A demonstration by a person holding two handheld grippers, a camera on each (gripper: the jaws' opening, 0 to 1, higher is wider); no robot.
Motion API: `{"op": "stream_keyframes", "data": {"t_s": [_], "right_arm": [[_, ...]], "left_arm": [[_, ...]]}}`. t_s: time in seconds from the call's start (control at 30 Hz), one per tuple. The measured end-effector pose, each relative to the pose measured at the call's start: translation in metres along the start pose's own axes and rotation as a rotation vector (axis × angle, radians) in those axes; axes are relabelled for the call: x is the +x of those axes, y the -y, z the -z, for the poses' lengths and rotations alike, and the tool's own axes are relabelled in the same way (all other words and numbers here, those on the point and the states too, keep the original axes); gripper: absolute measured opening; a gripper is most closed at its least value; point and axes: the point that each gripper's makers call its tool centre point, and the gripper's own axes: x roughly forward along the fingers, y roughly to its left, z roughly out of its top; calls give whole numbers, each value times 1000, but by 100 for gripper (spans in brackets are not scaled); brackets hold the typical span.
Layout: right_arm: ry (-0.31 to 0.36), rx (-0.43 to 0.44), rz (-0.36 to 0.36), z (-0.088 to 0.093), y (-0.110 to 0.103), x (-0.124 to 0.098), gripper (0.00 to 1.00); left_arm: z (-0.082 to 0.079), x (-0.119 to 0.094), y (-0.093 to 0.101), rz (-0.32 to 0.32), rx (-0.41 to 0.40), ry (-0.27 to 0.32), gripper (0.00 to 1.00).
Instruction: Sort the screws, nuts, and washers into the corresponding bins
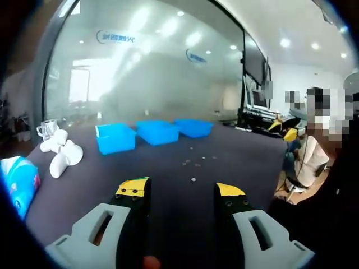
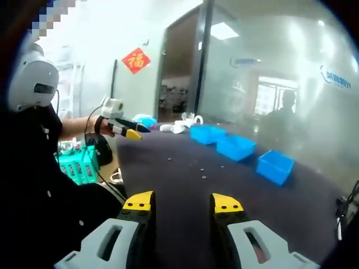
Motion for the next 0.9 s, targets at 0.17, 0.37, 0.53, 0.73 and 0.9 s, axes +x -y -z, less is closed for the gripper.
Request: {"op": "stream_keyframes", "data": {"t_s": [0.17,0.37,0.53,0.73,0.9], "right_arm": [[-5,-13,-24,1,-3,0,35],[-3,-16,-29,2,-2,-1,35],[0,-13,-24,4,0,-5,35],[3,-6,-20,7,2,-8,35],[8,1,-17,8,2,-10,35]], "left_arm": [[0,13,15,45,31,-43,42],[-4,31,24,71,51,-88,40],[-2,48,24,62,52,-145,39],[4,67,29,69,54,-205,36],[16,76,34,63,54,-267,34]]}}
